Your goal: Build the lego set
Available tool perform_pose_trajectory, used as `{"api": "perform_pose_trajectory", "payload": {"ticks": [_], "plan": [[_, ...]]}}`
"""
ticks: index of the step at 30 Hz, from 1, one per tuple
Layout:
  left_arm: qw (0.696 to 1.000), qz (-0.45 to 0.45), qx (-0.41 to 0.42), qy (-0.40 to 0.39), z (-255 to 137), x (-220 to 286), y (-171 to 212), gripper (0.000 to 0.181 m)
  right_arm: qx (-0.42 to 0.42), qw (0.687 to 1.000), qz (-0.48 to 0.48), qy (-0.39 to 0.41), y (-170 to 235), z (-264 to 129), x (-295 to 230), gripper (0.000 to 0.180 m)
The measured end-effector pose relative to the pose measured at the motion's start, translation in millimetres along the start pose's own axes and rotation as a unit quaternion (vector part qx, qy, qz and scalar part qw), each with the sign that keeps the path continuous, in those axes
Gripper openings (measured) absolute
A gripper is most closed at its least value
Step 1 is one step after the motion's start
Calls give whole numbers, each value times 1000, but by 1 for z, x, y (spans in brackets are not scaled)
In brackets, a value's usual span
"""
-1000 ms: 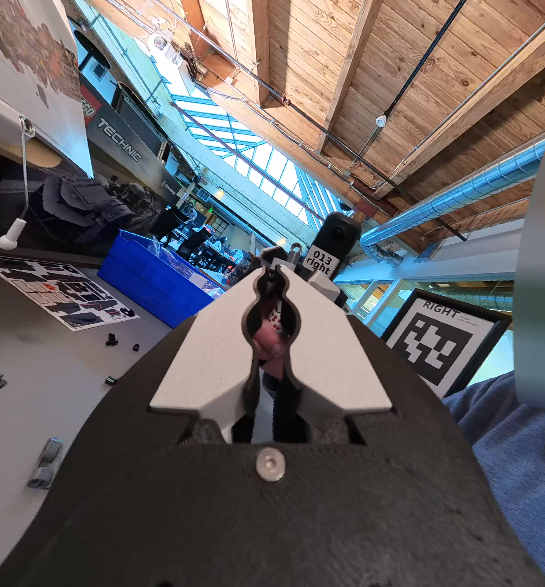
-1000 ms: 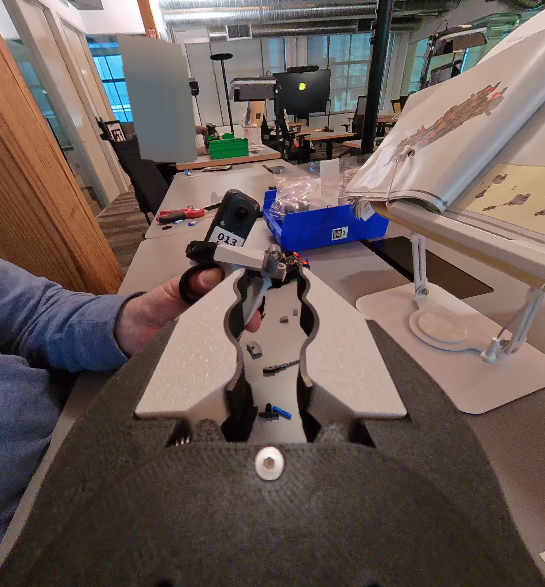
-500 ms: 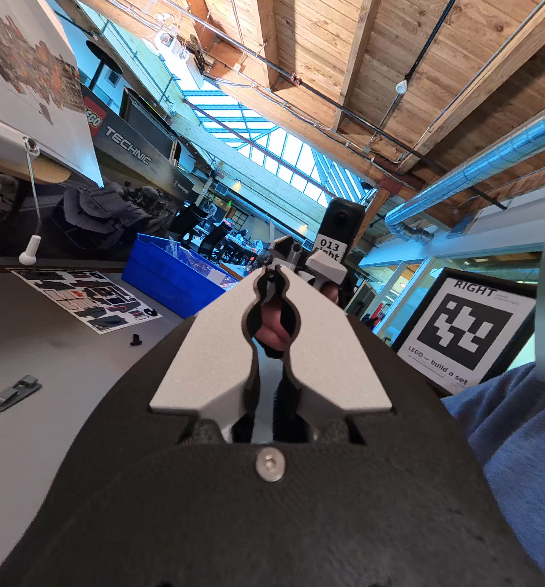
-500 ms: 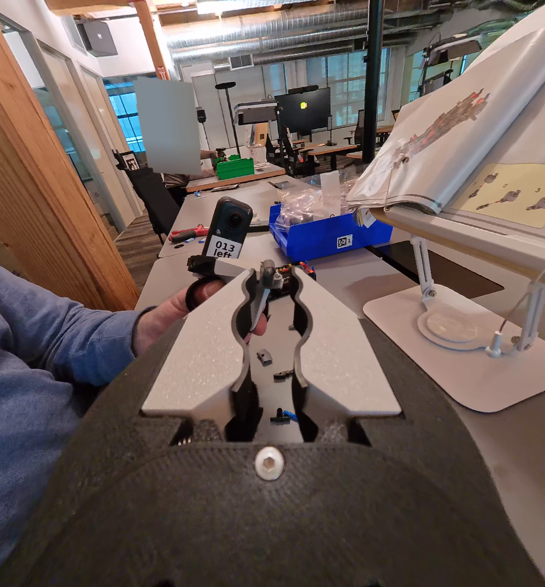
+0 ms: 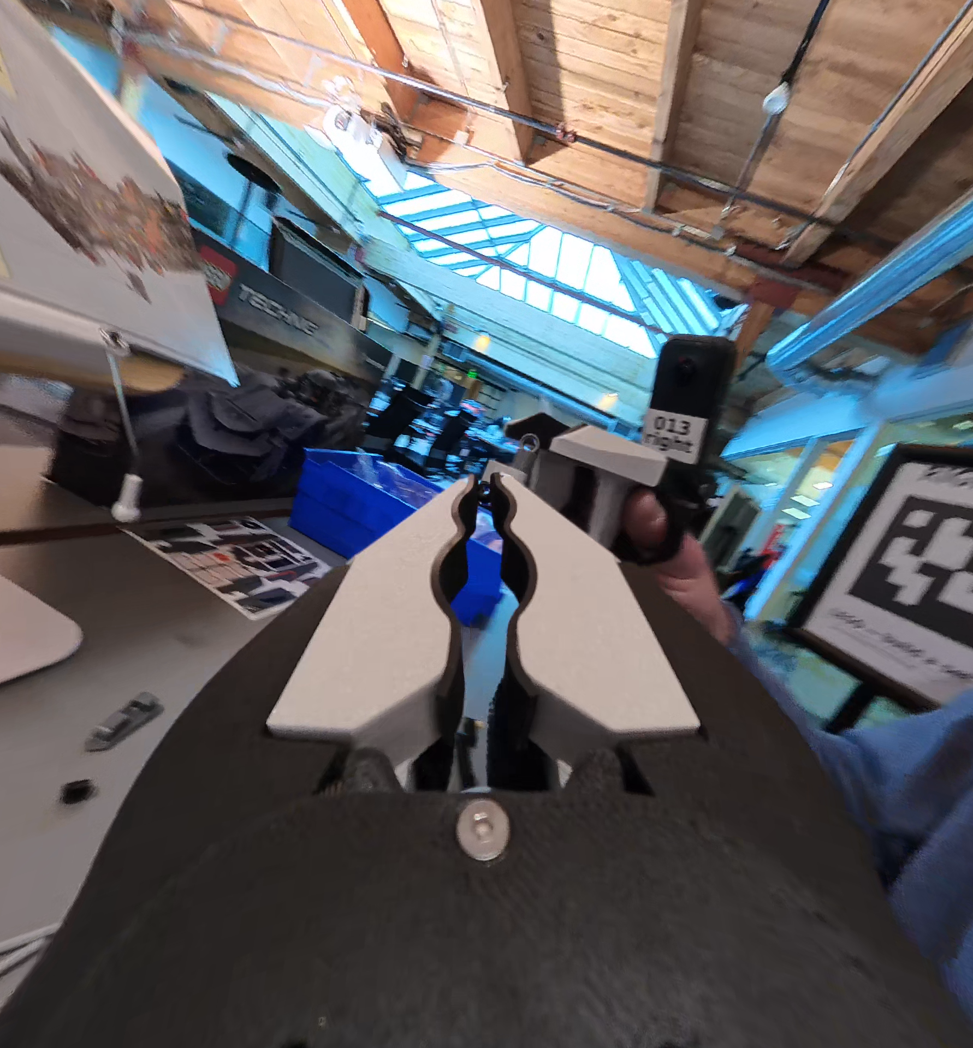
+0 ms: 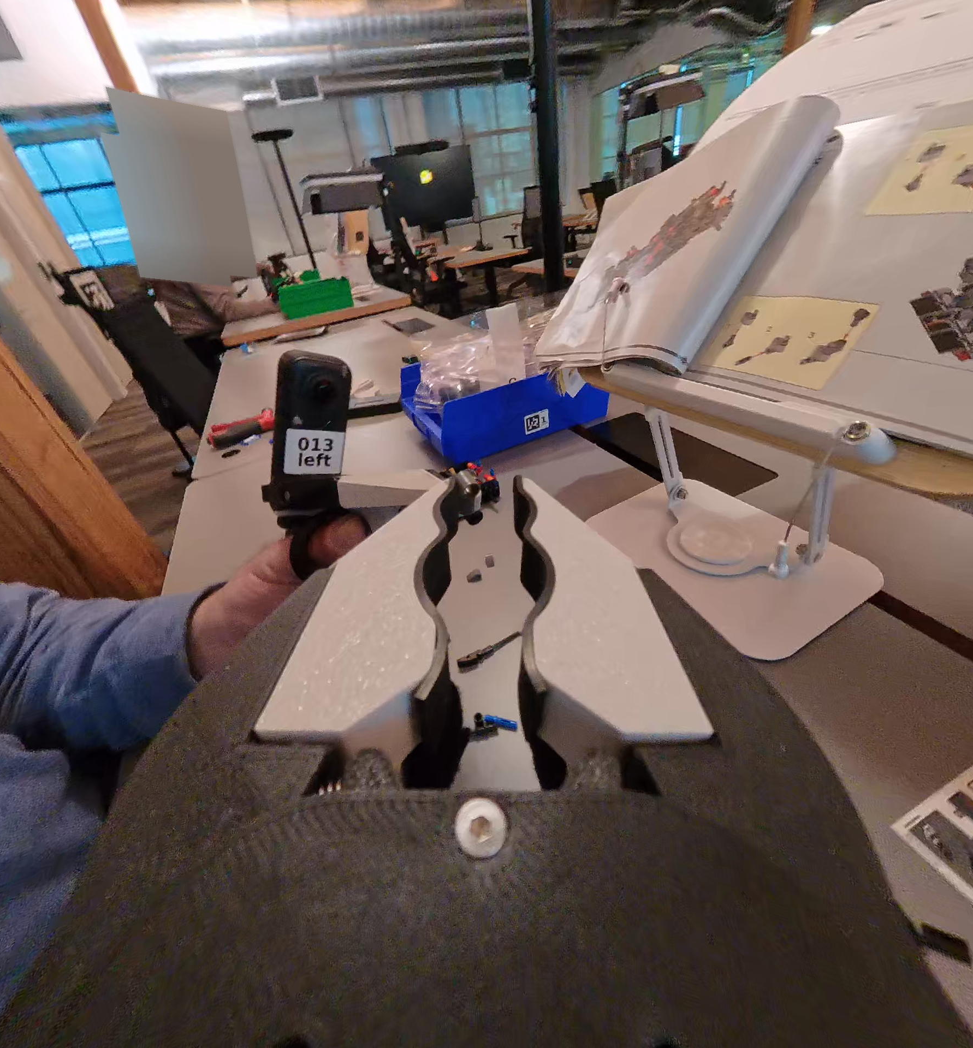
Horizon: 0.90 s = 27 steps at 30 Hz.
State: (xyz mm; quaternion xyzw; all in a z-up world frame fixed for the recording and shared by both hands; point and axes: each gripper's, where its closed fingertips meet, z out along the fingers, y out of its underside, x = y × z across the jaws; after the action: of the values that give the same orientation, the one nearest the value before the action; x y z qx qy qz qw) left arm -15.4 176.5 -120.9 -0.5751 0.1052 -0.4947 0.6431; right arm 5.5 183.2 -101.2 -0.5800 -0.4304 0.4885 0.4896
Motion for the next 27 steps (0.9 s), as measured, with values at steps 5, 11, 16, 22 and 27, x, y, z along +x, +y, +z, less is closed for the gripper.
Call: {"api": "perform_pose_trajectory", "payload": {"ticks": [5,11,16,22,27], "plan": [[992,116,-16,-48,2,5,-3,1,24,999,40,20,4,1,-1,17],[957,267,-39,-107,0,11,-10,1,59,995,79,8,-2,-2,-8,20],[918,366,-60,-144,2,16,-11,1,57,994,89,17,0,-1,-9,19],[890,420,-70,-164,3,19,-10,1,69,993,95,11,0,-1,-10,6],[915,375,-74,-132,3,19,-10,1,46,998,51,-15,0,-1,-12,6]]}}
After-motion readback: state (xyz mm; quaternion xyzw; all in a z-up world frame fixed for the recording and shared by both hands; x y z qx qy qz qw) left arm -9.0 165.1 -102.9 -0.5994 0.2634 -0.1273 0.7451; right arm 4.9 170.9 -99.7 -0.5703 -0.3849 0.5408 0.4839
